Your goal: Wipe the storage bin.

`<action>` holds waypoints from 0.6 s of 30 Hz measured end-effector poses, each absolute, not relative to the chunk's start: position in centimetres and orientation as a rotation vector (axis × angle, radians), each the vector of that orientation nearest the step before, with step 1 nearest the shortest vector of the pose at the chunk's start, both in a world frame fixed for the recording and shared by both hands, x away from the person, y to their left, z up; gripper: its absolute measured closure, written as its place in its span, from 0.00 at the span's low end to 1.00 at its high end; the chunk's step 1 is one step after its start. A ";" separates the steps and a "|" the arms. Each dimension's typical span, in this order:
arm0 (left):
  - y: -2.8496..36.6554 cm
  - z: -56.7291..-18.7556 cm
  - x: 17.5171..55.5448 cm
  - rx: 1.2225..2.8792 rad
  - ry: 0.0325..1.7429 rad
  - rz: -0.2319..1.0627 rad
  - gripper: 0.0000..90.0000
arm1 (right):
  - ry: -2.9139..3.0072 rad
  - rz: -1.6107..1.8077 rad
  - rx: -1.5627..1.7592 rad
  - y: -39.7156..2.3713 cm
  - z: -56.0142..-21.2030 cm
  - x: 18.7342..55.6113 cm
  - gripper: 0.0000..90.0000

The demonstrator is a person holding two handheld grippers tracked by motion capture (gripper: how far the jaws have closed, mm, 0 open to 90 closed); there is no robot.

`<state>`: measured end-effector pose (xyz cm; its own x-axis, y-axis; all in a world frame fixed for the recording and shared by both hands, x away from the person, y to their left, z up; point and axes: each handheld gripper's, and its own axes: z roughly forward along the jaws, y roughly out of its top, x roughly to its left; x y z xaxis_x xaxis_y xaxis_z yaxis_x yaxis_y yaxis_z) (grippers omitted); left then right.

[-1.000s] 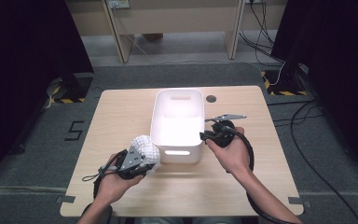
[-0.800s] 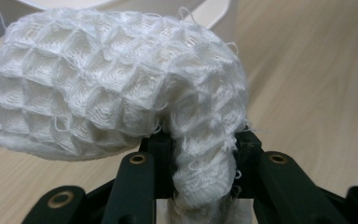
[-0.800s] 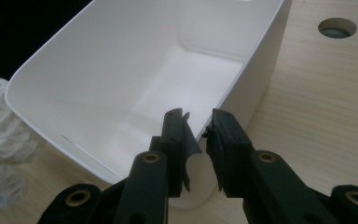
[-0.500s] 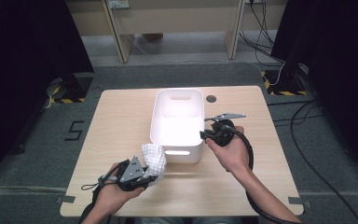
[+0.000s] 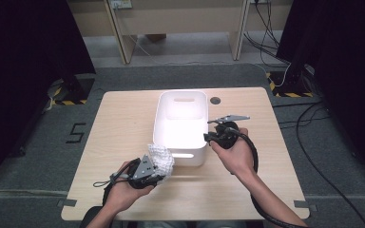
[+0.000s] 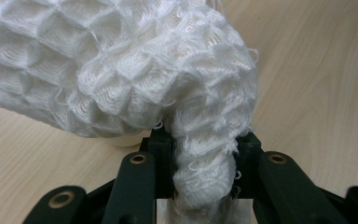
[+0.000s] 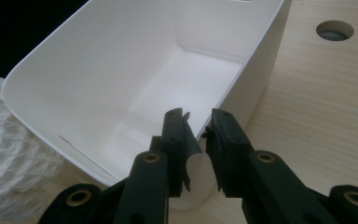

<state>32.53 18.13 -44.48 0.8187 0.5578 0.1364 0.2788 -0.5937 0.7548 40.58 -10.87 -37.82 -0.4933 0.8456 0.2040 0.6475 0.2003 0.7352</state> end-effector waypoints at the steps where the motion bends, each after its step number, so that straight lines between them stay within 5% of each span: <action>1: 18.1 -44.6 32.6 2.236 0.611 0.466 0.76 | 2.231 1.172 1.423 -10.9 -37.8 40.6 0.85; 18: 17.4 -47.8 33.9 2.316 0.656 0.425 0.76 | 2.230 1.161 1.407 -10.8 -37.8 40.5 0.85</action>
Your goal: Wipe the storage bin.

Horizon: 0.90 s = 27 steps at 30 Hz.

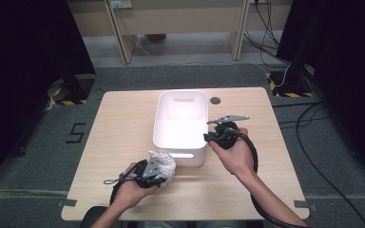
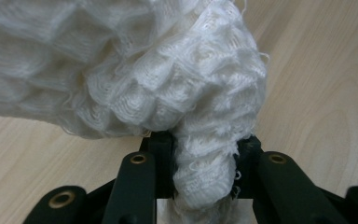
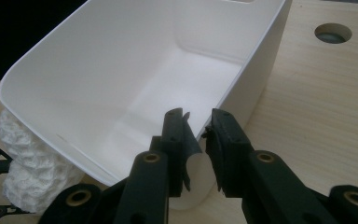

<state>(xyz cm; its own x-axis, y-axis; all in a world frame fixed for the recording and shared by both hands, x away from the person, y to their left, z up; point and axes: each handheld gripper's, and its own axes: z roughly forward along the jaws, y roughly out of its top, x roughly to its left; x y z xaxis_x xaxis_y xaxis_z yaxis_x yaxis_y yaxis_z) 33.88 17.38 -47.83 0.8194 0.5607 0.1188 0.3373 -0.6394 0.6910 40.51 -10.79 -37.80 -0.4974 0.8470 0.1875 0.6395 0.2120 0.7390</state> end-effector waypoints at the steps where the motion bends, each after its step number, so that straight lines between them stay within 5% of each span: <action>1: 17.4 -48.0 33.9 2.323 0.656 0.422 0.76 | 2.230 1.159 1.405 -10.8 -37.8 40.5 0.85; 27: 16.0 -48.9 34.4 2.359 0.643 0.366 0.76 | 2.228 1.154 1.396 -10.7 -37.8 40.4 0.85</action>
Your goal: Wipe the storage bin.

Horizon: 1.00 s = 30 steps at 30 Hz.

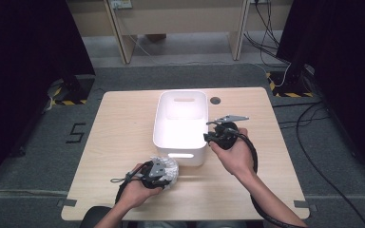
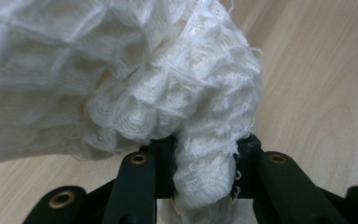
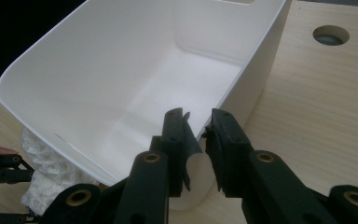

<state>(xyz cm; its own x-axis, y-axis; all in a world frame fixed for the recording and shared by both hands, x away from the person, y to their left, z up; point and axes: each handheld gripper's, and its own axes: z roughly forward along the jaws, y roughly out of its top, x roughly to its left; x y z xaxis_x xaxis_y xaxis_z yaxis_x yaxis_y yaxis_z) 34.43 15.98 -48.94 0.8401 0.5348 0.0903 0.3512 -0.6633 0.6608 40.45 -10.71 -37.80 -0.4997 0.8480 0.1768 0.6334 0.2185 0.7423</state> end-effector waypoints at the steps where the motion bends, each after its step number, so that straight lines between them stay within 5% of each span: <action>1: 15.9 -48.9 34.4 2.359 0.637 0.365 0.76 | 2.228 1.154 1.396 -10.7 -37.8 40.4 0.85; 30: 14.9 -45.2 33.1 2.250 0.581 0.404 0.76 | 2.225 1.156 1.395 -10.7 -37.8 40.4 0.85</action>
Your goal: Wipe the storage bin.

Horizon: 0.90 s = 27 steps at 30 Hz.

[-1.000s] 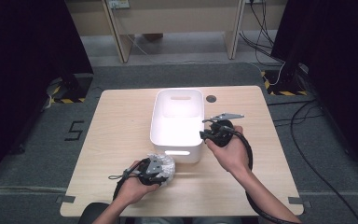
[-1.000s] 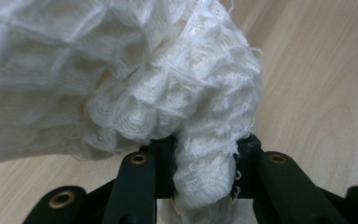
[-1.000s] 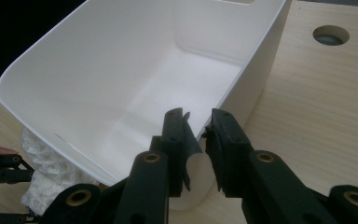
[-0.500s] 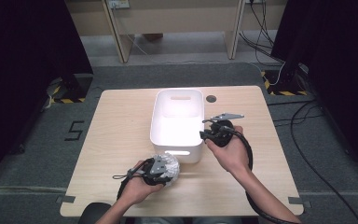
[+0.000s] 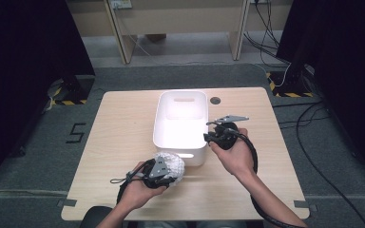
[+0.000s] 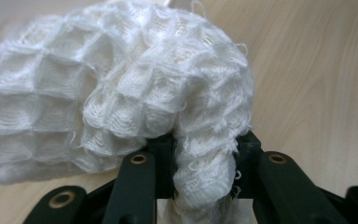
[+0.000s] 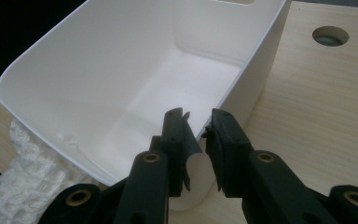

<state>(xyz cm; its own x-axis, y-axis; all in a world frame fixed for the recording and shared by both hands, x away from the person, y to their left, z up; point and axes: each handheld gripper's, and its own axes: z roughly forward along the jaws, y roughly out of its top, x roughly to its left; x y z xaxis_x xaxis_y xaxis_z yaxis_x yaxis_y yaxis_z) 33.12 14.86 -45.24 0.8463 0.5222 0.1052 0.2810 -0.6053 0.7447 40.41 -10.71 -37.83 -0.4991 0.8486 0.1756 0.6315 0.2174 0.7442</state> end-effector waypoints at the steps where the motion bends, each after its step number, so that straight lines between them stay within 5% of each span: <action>1: 14.9 -45.0 33.1 2.247 0.576 0.409 0.76 | 2.225 1.156 1.395 -10.7 -37.8 40.4 0.85; 27: 14.4 -41.6 32.2 2.170 0.525 0.477 0.76 | 2.223 1.151 1.391 -10.7 -37.8 40.4 0.85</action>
